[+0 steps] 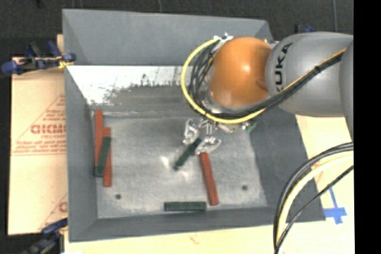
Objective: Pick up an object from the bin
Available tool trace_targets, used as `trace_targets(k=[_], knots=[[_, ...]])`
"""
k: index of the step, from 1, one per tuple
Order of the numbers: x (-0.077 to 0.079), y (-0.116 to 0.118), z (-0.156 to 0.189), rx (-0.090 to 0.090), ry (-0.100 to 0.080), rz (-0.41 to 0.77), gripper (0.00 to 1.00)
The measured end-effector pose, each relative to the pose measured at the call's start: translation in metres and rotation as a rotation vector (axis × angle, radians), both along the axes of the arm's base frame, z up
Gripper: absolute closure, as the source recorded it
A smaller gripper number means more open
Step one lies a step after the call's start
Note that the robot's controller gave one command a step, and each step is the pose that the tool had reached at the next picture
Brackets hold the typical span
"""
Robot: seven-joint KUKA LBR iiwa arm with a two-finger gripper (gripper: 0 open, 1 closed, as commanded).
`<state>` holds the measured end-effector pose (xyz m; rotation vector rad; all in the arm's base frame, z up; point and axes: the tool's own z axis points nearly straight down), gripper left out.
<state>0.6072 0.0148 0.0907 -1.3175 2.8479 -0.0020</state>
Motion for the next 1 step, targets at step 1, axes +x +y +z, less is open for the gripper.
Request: trace_targets(k=[1], knots=[[-0.0015,0.0003,0.0201,0.000,0.009,-0.021,1.00]])
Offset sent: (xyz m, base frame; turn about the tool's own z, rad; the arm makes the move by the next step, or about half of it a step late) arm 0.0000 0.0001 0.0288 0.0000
